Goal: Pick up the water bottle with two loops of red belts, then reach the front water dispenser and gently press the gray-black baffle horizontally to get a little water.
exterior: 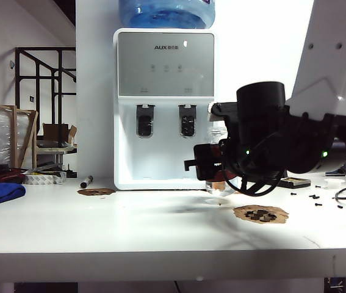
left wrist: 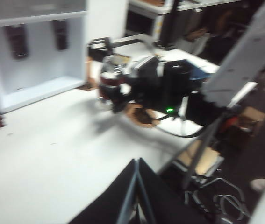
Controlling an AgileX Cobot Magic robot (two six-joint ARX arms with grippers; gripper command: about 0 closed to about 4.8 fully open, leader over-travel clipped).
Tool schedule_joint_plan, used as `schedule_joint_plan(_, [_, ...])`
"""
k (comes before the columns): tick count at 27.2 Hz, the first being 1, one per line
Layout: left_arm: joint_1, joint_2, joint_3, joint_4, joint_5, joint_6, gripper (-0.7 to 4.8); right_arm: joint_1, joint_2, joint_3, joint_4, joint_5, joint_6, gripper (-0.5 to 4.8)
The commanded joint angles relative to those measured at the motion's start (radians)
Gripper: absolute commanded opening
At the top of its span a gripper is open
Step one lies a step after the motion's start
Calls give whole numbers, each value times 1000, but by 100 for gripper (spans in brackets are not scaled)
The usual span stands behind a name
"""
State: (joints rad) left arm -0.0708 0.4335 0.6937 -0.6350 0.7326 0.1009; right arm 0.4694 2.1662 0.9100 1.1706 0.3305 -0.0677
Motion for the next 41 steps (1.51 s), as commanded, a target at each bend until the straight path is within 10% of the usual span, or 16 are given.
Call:
schedule_joint_plan(1, [-2,-42,40,-146,66,0,-5,30,-40,-42,40,13,35,-2])
schedule_joint_plan(7, [-3,-47,112,-364,73,180,-5,61,-42,-122,-35,44,155,-2])
schedule_joint_plan(21, [-3,-47,117,-412,97,209,-5,91,-41,-166,-100,-90,221,6])
schedule_joint_plan(22, [-3,-47,117,-406,96,209,-5,91,-42,-166,-103,-90,221,33])
schedule_joint_plan(25, [-3,-47,117,-374,69,205,-5,92,-42,-166,-134,-91,222,366])
schedule_joint_plan(32, [-3,-47,117,-294,21,150,-5,91,-50,-169,-137,-89,222,446])
schedule_joint_plan(41, [-3,-47,117,-223,-268,74,-5,91,-143,-277,-110,-58,230,443])
